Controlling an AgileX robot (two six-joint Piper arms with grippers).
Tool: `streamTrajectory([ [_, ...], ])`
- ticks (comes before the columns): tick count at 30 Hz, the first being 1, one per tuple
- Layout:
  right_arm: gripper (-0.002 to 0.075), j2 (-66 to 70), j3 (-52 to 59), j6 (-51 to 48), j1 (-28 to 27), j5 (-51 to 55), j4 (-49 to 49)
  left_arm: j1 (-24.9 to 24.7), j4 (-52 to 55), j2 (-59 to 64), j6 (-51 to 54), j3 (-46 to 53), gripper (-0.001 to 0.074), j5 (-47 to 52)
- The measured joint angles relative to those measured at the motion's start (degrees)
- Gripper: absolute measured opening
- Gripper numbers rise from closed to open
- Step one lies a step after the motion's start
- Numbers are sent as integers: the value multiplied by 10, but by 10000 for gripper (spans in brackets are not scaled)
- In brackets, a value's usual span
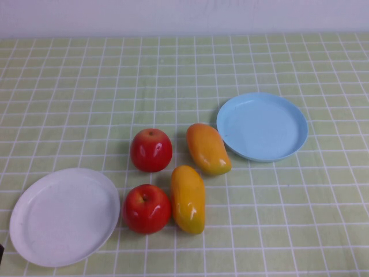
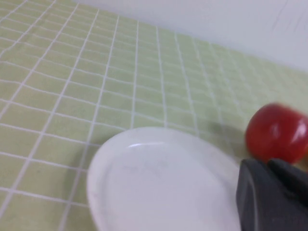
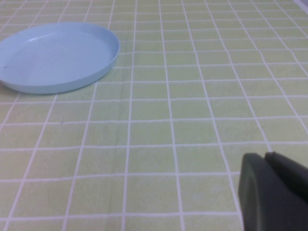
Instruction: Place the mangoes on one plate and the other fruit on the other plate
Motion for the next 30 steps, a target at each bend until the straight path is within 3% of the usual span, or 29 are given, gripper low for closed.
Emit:
streamTrajectory([
  [6,-16,0,0,0,0,0,0,0,-111,0,-78,0,-1,-58],
  [18,-16,0,0,0,0,0,0,0,-143,0,-85,0,-1,-137],
  [25,-16,0,0,0,0,0,0,0,-160,75,-73,-64,-2,-33],
  [30,-16,0,0,0,0,0,0,0,-160,194,27,-184,-2,104],
])
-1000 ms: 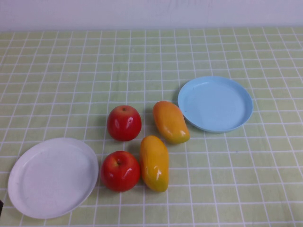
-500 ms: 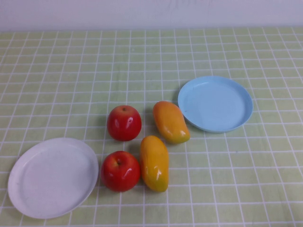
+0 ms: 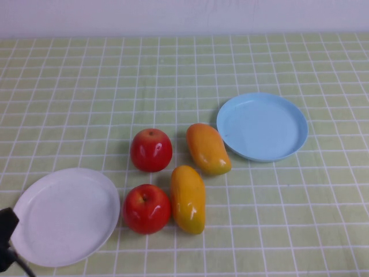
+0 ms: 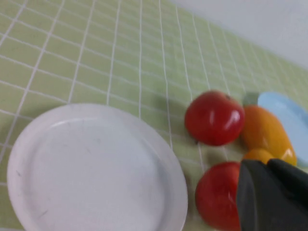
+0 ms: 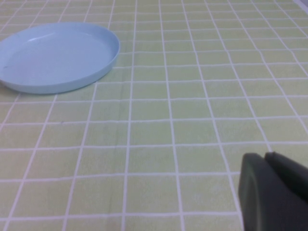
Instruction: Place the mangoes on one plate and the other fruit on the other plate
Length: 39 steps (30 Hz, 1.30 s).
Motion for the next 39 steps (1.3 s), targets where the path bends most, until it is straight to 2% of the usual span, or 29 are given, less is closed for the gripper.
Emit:
streamTrajectory([
  [9,-16,0,0,0,0,0,0,0,1,245,186,-217,-1,268],
  [12,-16,0,0,0,0,0,0,0,2,319,227,-261,-1,314],
  [16,-17,0,0,0,0,0,0,-14,15,403,262,-299,-1,327],
  [28,-16,0,0,0,0,0,0,-242,125,593,246,-428,-1,329],
  [33,-17,0,0,0,0,0,0,-296,164,632,252,-476,6,330],
  [36,-16,0,0,0,0,0,0,-300,175,653,269,-493,77,346],
  [39,-16,0,0,0,0,0,0,-300,183,673,274,-505,262,362],
])
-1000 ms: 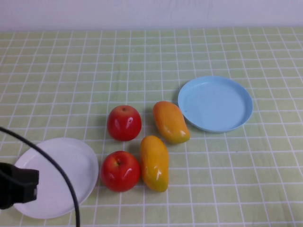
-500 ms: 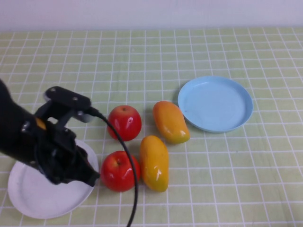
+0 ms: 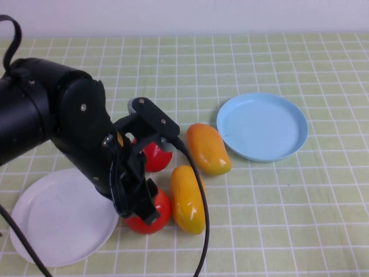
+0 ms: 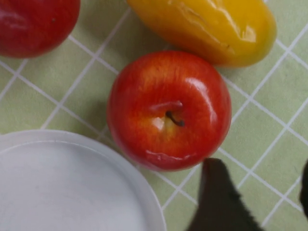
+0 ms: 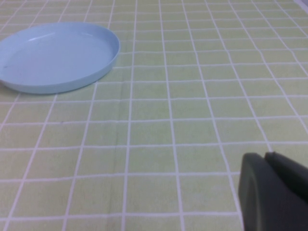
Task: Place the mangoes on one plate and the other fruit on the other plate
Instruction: Put one type of fruit in the left plate
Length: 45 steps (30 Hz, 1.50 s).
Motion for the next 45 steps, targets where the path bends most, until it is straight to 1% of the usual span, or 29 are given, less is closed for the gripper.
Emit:
streamTrajectory([
  [1,-16,0,0,0,0,0,0,0,0,4,1,0,327,1],
  [3,-17,0,0,0,0,0,0,0,2,12,1,-1,487,-5],
  [4,-16,0,0,0,0,0,0,0,4,17,1,-2,554,-12],
  [6,-16,0,0,0,0,0,0,0,9,22,-1,-4,629,-29],
  [8,-16,0,0,0,0,0,0,0,15,28,-1,-4,664,-38],
  [18,-16,0,0,0,0,0,0,0,44,62,-4,-5,669,-40],
  [26,-16,0,0,0,0,0,0,0,92,95,-29,-5,669,-40],
  [36,-16,0,0,0,0,0,0,0,73,116,-30,-20,669,-44],
  [45,-16,0,0,0,0,0,0,0,52,141,-30,-39,669,-27],
])
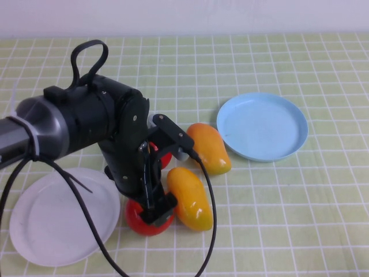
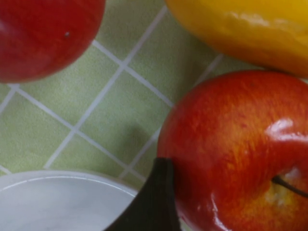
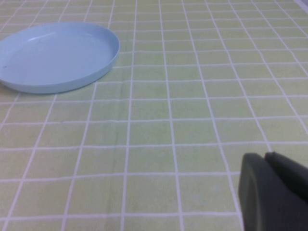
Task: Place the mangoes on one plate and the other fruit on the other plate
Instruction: Put one type of fruit in the left plate
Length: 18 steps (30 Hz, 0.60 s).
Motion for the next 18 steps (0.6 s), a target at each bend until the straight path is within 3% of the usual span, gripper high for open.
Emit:
streamTrajectory([
  [6,-16,0,0,0,0,0,0,0,-2,7,0,-5,666,2],
  [11,-16,0,0,0,0,0,0,0,-3,10,0,-5,588,2],
  [18,-16,0,0,0,0,0,0,0,2,10,0,-5,589,8],
])
